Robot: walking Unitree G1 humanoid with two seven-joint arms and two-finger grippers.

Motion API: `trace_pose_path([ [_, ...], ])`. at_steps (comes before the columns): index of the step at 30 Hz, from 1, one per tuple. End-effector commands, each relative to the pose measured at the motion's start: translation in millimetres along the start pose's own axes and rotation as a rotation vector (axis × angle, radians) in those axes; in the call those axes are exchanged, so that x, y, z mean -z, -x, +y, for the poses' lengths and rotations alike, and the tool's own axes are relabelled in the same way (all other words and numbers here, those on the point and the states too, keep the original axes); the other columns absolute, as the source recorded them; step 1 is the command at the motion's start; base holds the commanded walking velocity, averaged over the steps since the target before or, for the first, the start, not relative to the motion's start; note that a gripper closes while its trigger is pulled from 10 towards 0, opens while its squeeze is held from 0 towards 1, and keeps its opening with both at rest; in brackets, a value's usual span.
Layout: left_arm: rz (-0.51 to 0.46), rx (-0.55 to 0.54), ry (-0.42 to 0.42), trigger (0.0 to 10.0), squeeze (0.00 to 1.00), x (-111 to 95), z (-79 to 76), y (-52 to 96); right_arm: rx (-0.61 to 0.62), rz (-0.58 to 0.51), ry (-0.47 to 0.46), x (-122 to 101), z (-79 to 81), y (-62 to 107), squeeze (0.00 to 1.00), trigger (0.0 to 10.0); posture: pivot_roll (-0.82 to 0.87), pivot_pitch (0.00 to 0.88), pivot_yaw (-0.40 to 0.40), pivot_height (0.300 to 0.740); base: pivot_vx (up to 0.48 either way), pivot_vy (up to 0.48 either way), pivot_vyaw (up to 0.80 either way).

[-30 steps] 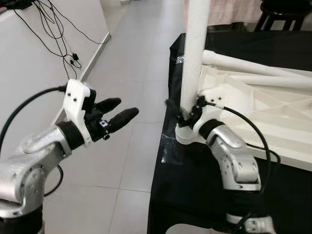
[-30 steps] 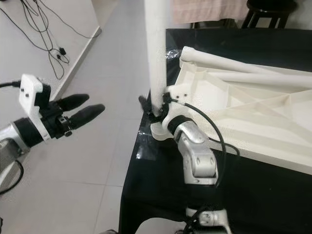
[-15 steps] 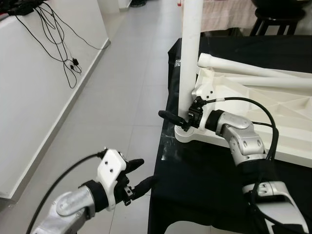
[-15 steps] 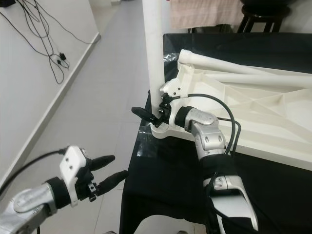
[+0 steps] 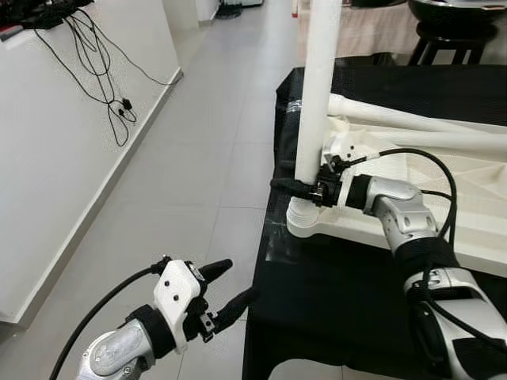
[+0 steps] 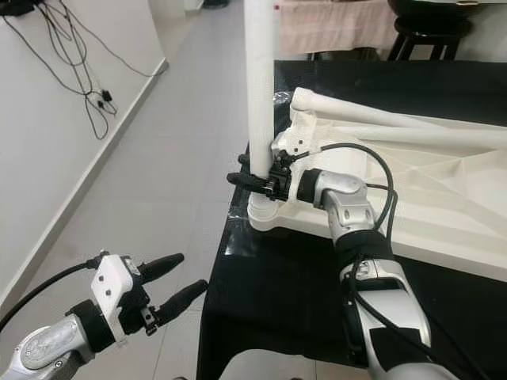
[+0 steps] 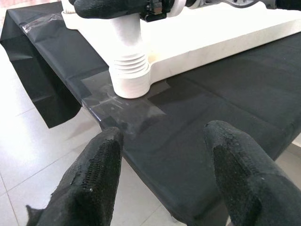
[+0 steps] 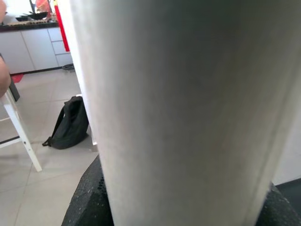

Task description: Building children table

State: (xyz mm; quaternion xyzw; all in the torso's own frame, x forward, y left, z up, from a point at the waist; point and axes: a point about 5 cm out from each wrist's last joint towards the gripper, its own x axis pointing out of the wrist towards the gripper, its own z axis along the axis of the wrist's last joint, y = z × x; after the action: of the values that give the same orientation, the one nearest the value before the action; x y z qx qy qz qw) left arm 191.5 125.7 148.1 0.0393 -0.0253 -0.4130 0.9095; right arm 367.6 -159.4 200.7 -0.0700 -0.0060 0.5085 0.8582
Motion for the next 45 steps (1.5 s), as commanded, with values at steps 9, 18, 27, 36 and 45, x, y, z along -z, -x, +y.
trace_pose_path([
  [9, -0.017, 0.003, 0.019, 10.0, 0.00, 3, -3.0, 5.6, 0.560, 0.154, -0.118, 48, 39.0, 20.2, 0.00, 0.0, 0.01, 0.140, 0.016, 0.740, 0.000, 0.000, 0.00],
  [18, -0.027, 0.022, 0.033, 10.0, 0.00, 5, 2.5, 1.3, 0.844, 0.218, -0.122, 61, 91.6, 42.7, 0.00, 0.0, -0.02, 0.133, 0.052, 0.740, 0.000, 0.000, 0.00],
  [27, -0.038, -0.011, 0.026, 10.0, 0.00, 5, 7.2, -0.8, 0.779, 0.126, -0.173, 46, 87.9, 33.3, 1.00, 10.0, -0.01, 0.119, 0.056, 0.740, 0.000, 0.000, 0.00],
  [36, -0.041, -0.006, 0.025, 10.0, 0.00, 8, 9.2, -7.2, 0.329, -0.044, -0.097, 7, 60.4, 17.4, 0.00, 10.0, 0.01, 0.097, 0.050, 0.740, 0.000, 0.000, 0.00],
  [45, -0.044, 0.006, 0.030, 10.0, 0.00, 10, 7.5, -12.0, 0.014, 0.066, 0.022, 5, 32.8, 13.3, 0.00, 10.0, 0.02, 0.083, 0.035, 0.740, 0.000, 0.000, 0.00],
])
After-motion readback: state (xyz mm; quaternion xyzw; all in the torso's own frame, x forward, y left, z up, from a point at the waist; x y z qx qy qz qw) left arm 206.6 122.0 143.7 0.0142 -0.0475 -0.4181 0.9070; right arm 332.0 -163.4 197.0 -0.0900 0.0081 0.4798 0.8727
